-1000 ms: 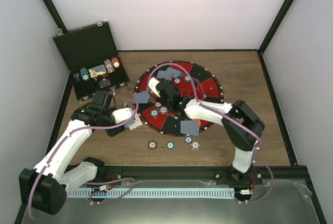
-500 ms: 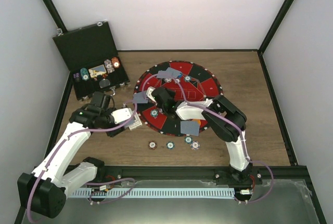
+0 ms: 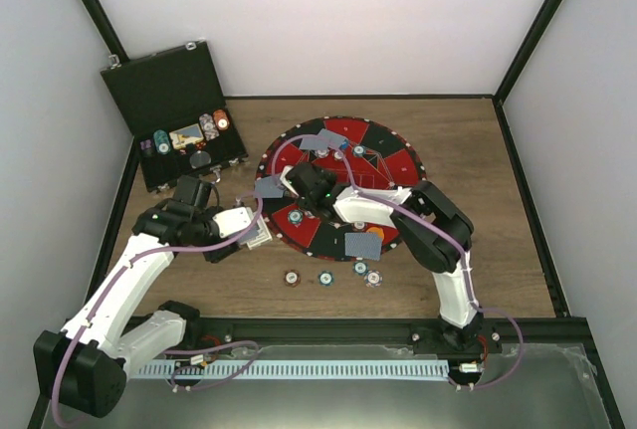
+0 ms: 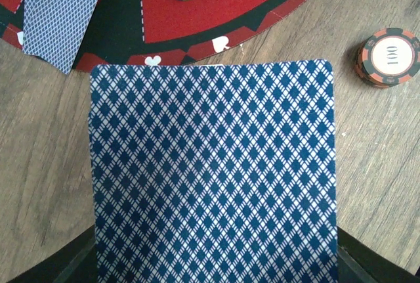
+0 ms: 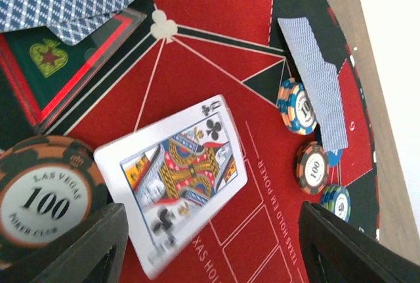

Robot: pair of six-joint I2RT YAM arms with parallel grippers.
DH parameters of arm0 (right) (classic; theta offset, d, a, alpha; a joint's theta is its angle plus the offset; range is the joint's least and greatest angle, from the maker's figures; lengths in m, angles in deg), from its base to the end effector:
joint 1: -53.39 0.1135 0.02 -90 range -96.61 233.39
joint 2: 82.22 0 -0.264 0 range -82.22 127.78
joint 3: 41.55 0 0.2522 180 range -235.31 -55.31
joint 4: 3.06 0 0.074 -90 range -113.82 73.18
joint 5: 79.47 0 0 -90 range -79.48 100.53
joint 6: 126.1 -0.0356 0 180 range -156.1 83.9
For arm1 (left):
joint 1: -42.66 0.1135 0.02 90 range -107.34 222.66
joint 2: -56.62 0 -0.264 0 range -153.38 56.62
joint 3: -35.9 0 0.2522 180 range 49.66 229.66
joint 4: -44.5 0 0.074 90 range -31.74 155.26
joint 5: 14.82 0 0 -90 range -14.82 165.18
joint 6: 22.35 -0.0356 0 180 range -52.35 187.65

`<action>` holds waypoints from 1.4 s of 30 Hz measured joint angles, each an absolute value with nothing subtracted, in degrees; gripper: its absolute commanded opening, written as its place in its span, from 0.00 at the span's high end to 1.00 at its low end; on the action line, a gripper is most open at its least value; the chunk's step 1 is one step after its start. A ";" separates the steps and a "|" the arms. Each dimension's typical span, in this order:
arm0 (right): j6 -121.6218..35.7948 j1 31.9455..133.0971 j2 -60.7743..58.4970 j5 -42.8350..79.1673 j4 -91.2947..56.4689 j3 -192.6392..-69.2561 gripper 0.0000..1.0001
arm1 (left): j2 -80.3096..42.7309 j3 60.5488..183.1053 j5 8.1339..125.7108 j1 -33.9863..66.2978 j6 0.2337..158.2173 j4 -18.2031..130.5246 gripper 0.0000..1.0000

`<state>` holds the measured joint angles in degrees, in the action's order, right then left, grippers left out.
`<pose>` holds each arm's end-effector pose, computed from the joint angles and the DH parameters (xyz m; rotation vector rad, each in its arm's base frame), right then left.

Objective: Distribute texas hold em gaming equipment

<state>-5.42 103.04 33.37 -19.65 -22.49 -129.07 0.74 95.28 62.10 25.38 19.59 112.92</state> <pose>0.2903 0.3141 0.1557 -1.2948 1.9068 -0.4627 0.1597 -0.0581 0.2490 1.4917 2.2006 -0.1369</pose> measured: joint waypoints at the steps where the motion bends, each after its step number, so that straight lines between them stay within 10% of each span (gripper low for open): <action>1: -6.10 103.04 33.13 -19.32 -23.32 -129.11 0.25 | 0.74 95.31 62.06 25.38 19.55 112.98 0.84; 11: -16.74 103.00 22.53 -13.18 -30.55 -129.92 0.00 | 0.74 95.50 62.04 25.38 19.27 113.57 0.84; 17: -31.56 100.81 15.38 -7.87 -33.11 -131.45 0.00 | 0.74 97.38 61.34 25.38 19.29 113.88 0.84; 25: -57.05 83.39 3.51 28.76 -28.48 -127.34 0.00 | 0.74 98.39 60.07 25.38 19.29 113.99 0.84; 42: -82.75 97.08 8.61 56.85 -12.98 -113.42 0.20 | 0.87 99.50 56.46 25.38 17.65 114.51 0.84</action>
